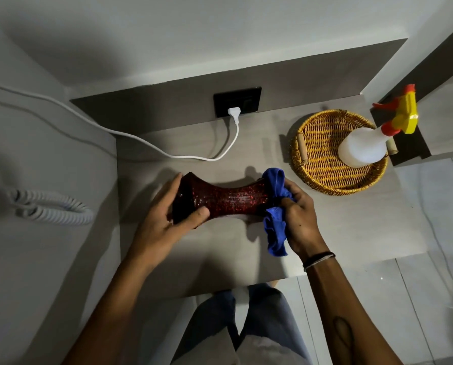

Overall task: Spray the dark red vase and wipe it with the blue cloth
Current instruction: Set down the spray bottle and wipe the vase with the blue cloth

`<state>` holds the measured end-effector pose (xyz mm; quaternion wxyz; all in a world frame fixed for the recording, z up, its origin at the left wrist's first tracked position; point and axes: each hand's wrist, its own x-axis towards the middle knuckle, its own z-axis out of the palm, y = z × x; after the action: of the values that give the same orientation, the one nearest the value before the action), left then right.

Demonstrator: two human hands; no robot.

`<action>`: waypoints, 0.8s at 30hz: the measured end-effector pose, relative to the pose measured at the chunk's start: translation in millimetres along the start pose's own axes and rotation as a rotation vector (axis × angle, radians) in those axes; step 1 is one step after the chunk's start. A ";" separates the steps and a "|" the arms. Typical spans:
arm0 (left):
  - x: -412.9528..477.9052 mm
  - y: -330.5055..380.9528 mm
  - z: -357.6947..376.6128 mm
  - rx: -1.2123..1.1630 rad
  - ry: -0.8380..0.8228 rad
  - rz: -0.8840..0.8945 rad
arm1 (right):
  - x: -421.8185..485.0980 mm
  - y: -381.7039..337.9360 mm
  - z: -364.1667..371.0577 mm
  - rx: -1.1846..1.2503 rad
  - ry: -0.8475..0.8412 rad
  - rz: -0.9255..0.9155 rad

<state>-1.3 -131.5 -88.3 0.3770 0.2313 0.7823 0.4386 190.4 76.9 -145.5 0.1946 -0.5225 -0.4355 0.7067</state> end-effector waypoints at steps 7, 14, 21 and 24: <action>5.5 4.1 1.0 0.245 -0.008 0.186 | -1.9 -9.0 -4.6 -0.183 0.054 -0.157; 7.8 24.0 19.2 0.554 0.051 0.354 | -35.5 4.2 -0.7 -0.405 0.058 -0.515; 8.9 32.1 29.5 0.694 0.102 0.597 | -47.3 7.2 4.9 -0.424 0.027 -0.536; 12.8 34.9 30.7 0.677 0.091 0.599 | -66.6 -8.9 16.2 -0.397 0.021 -0.627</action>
<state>16.3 -89.2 -73.4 0.1018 0.5379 0.7962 0.2575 199.2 26.4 -99.1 0.3010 -0.3986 -0.7008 0.5092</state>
